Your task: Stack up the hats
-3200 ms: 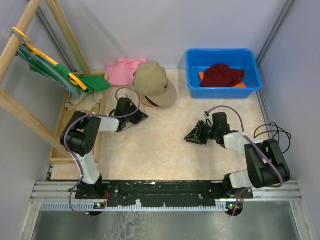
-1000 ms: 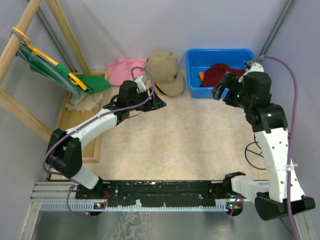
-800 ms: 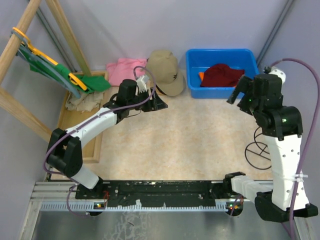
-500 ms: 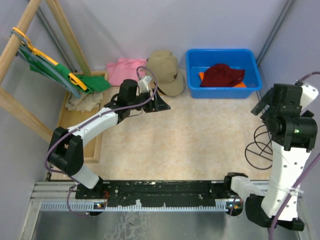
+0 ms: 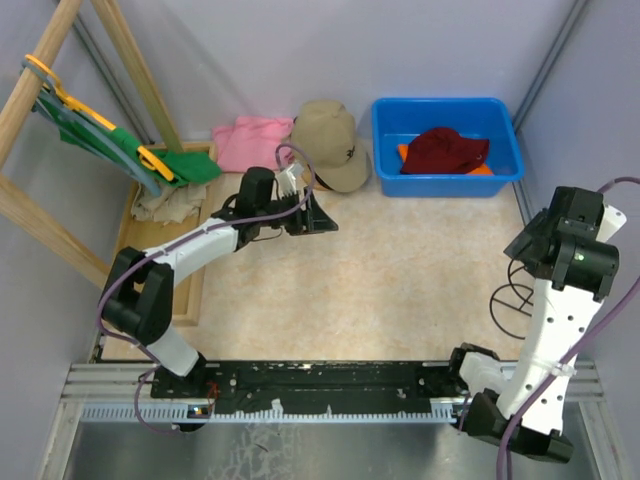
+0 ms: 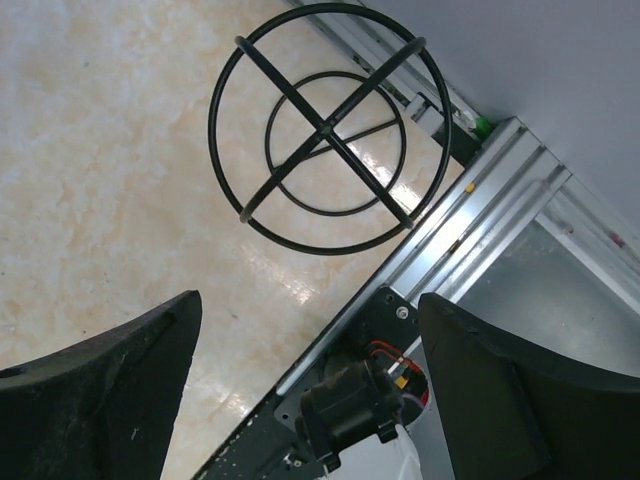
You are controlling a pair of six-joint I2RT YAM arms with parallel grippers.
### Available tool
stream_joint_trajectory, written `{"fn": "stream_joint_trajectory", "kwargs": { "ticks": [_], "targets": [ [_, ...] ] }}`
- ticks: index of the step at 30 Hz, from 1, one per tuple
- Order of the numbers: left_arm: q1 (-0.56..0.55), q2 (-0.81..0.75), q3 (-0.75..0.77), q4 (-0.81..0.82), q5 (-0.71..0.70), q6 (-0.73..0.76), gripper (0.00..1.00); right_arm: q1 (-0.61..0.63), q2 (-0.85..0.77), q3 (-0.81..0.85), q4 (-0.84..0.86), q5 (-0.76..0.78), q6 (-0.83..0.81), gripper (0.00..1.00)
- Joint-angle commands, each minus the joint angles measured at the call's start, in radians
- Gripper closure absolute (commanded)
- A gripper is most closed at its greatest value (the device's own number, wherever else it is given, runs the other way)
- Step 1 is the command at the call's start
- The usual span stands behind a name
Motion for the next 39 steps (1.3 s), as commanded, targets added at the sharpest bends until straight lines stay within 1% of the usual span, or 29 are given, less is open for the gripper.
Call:
{"fn": "stream_joint_trajectory", "kwargs": {
  "ticks": [1,7,15,19,23,26,30,31,32,36,37,39],
  "targets": [
    [0.04,0.001,-0.043,0.036,0.051,0.013,0.29,-0.022,0.007,-0.033,0.093,-0.034,-0.013,0.12],
    [0.083,0.017,-0.063,0.05,0.095,0.008,0.29,-0.038,0.018,-0.084,0.16,0.016,0.002,0.12],
    [0.107,0.042,-0.052,0.048,0.117,0.012,0.3,-0.059,-0.001,-0.173,0.251,0.146,0.05,0.11],
    [0.118,0.054,-0.035,0.04,0.13,0.015,0.3,-0.081,0.01,-0.232,0.303,0.144,0.066,0.11],
    [0.137,0.064,-0.013,0.02,0.142,0.024,0.3,-0.088,0.008,-0.278,0.348,0.188,0.07,0.11],
    [0.148,0.071,-0.005,0.016,0.151,0.024,0.3,-0.095,0.007,-0.311,0.389,0.194,0.075,0.12],
    [0.158,0.079,0.005,0.007,0.163,0.023,0.3,-0.098,0.002,-0.35,0.454,0.221,0.075,0.14],
    [0.16,0.079,0.006,0.004,0.165,0.023,0.3,-0.098,0.002,-0.355,0.471,0.227,0.076,0.16],
    [0.16,0.081,0.009,0.002,0.164,0.023,0.3,-0.097,0.002,-0.361,0.487,0.226,0.078,0.22],
    [0.16,0.088,0.017,-0.002,0.17,0.015,0.31,-0.098,-0.008,-0.405,0.541,0.196,0.107,0.48],
    [0.161,0.089,0.017,-0.001,0.171,0.012,0.31,-0.098,-0.011,-0.416,0.549,0.181,0.11,0.52],
    [0.16,0.086,0.014,0.0,0.17,0.007,0.31,-0.098,-0.013,-0.431,0.553,0.157,0.118,0.58]
  ]
}}
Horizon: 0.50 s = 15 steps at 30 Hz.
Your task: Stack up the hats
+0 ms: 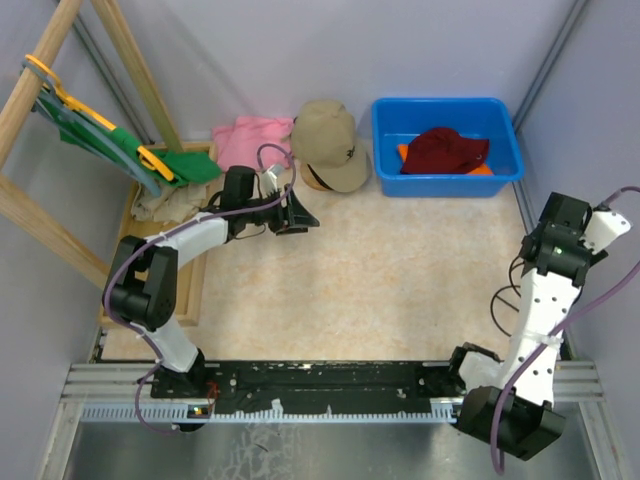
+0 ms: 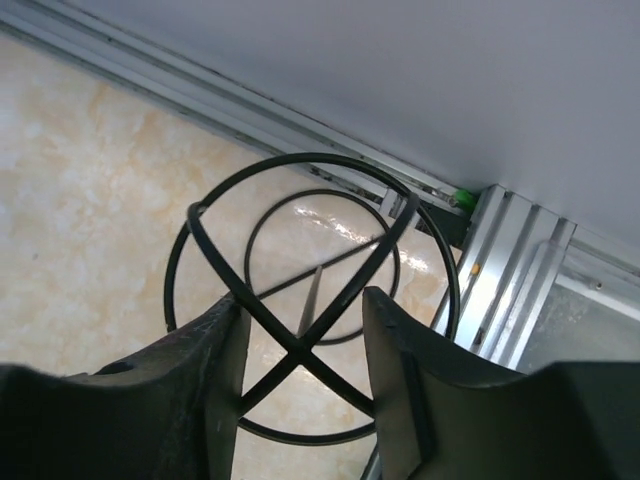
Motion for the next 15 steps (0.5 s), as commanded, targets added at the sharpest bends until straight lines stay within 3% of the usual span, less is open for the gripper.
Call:
{"fn": "stream_joint_trajectory", "kwargs": {
  "ticks": [1,8,15],
  "targets": [
    [0.003,0.005,0.031,0.001,0.022,0.005,0.31,-0.009,-0.021,-0.046,0.07,-0.05,0.054,0.61],
    [0.002,-0.01,0.02,0.008,0.017,-0.015,0.31,-0.001,-0.027,-0.056,0.075,-0.154,0.072,0.8],
    [0.002,-0.022,0.009,0.018,0.008,-0.031,0.32,0.01,-0.022,-0.086,0.09,-0.385,0.138,0.82]
  ]
}}
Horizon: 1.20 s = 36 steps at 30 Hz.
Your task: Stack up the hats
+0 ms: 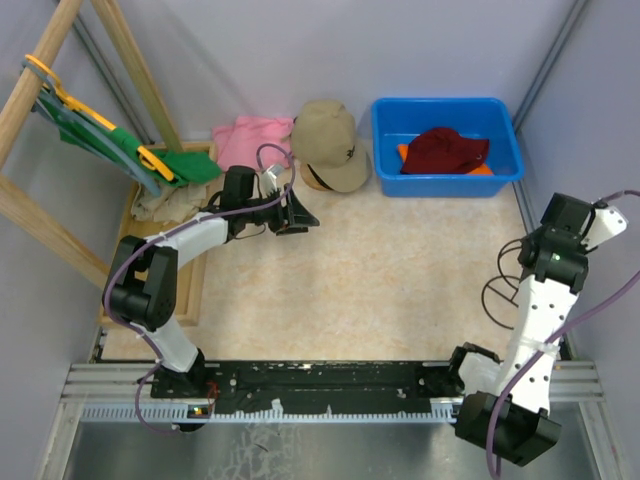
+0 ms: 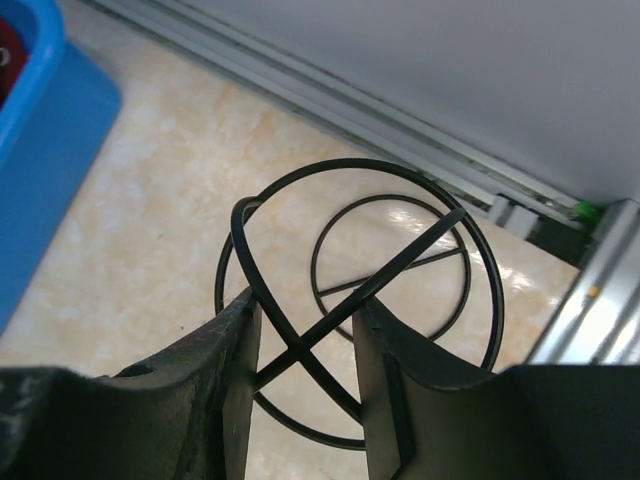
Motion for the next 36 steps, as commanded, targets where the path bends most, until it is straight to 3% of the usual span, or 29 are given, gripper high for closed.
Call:
{"fn": "stream_joint_trajectory", "kwargs": {
  "ticks": [1,5,14,17,21,24,27,36],
  "targets": [
    [0.002,-0.025,0.009,0.017,0.004,-0.011,0.32,0.016,0.015,-0.057,-0.015,-0.241,0.093,0.82],
    [0.001,-0.024,0.007,0.021,-0.004,-0.019,0.32,0.069,0.025,-0.055,-0.012,-0.301,0.129,0.81],
    [0.006,-0.014,0.035,-0.022,-0.066,-0.016,0.32,0.419,0.135,0.012,0.029,-0.247,0.286,0.79],
    [0.009,-0.012,0.055,-0.031,-0.074,-0.018,0.32,0.482,0.166,0.03,0.048,-0.228,0.306,0.79],
    [0.009,-0.022,0.053,-0.031,-0.091,-0.026,0.32,0.484,0.161,0.059,0.018,-0.166,0.289,0.81],
    [0.009,-0.027,0.036,-0.028,-0.102,-0.027,0.32,0.377,0.118,0.039,0.013,-0.214,0.255,1.0],
    [0.008,-0.022,0.032,-0.023,-0.112,-0.03,0.32,0.272,0.077,0.002,0.04,-0.3,0.213,1.0],
    [0.008,0.013,0.065,-0.01,-0.118,-0.046,0.33,0.205,0.073,0.056,0.063,-0.466,0.218,1.0]
  ]
}}
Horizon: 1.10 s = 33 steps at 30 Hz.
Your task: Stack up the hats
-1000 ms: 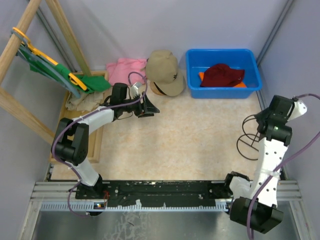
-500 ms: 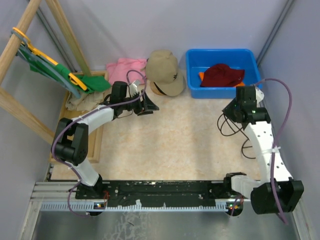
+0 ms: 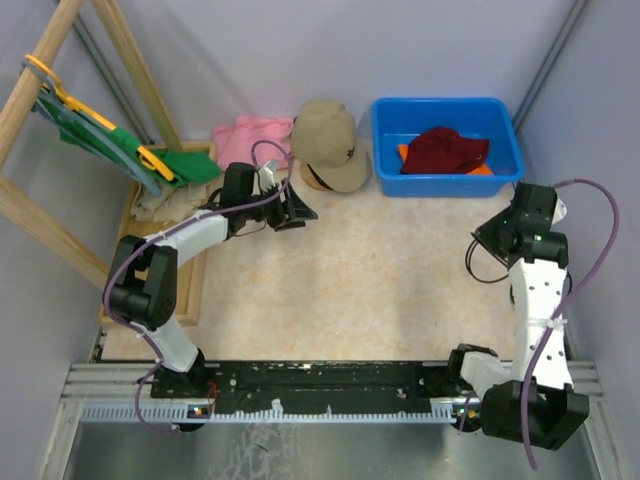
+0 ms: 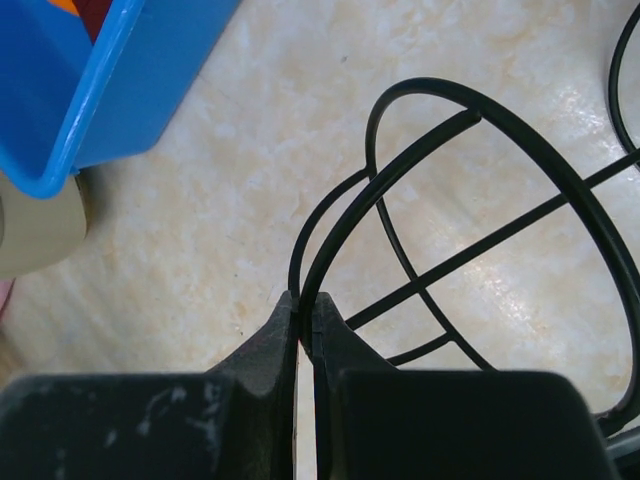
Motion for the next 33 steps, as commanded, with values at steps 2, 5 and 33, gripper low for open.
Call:
{"fn": "stream_joint_trajectory", "kwargs": {
  "ticks": [2,5,33],
  "targets": [
    [0.004,0.014,0.046,0.001,-0.015,0.003,0.32,-0.015,-0.007,0.082,0.06,-0.162,0.03,1.0],
    [0.004,0.017,0.06,-0.019,-0.022,0.017,0.33,-0.016,0.0,0.117,0.071,-0.23,0.079,1.0],
    [0.153,-0.037,0.283,-0.183,-0.103,-0.007,0.32,0.288,0.161,0.096,0.579,-0.633,0.648,1.0]
  ]
}}
